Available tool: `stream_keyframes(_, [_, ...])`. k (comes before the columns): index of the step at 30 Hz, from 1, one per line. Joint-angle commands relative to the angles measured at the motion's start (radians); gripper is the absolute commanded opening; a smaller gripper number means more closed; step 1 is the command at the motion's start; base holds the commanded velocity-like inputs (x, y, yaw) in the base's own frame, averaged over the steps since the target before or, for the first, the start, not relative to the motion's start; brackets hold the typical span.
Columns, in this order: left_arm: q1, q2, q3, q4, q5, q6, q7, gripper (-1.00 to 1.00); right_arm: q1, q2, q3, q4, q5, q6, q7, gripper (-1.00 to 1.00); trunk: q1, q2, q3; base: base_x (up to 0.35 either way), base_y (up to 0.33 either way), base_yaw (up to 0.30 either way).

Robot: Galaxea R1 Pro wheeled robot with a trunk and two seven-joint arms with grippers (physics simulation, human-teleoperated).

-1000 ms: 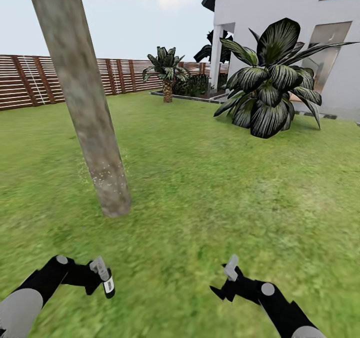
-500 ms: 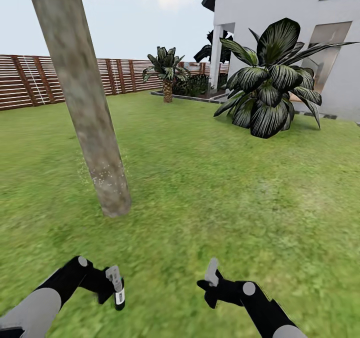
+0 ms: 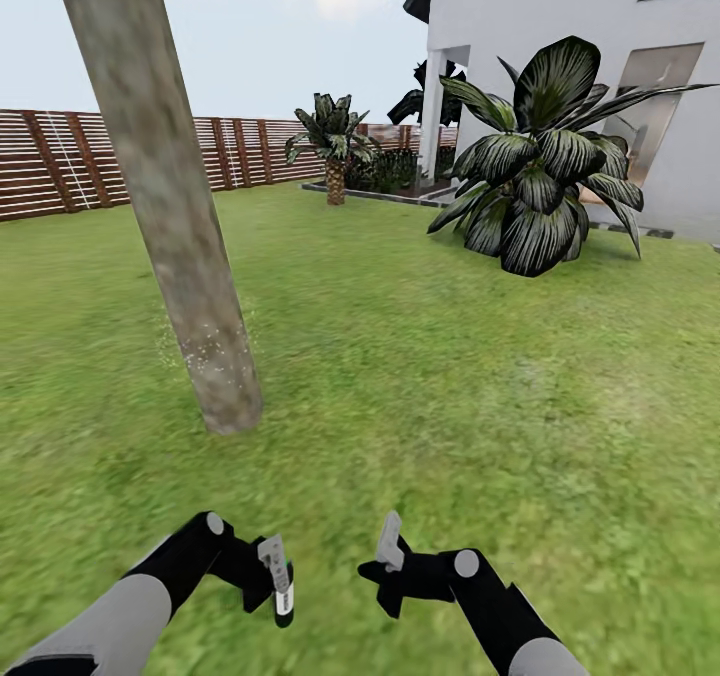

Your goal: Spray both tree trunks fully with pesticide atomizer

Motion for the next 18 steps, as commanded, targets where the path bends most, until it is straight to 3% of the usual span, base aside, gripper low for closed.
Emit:
stream_keyframes(1, [0.0,-0.006,0.001,-0.003,-0.011,0.001,-0.004,-1.0,0.0,0.001,-0.001,-0.002,0.009,-0.005,0.002,-1.0,0.0,0.0,-0.001,0.0,0.0,0.0])
stream_keyframes(10, [0.001,-0.027,0.0,-0.005,-0.035,0.001,0.003,-1.0,-0.001,0.002,0.0,-0.006,0.009,-0.007,0.001,-1.0,0.0,0.0,-0.001,0.0,0.0,0.0])
stream_keyframes(18, [0.001,-0.036,0.001,-0.009,-0.049,0.003,0.017,-1.0,-0.003,0.027,0.0,-0.014,0.009,-0.007,0.002,-1.0,0.0,0.0,-0.001,0.0,0.0,0.0])
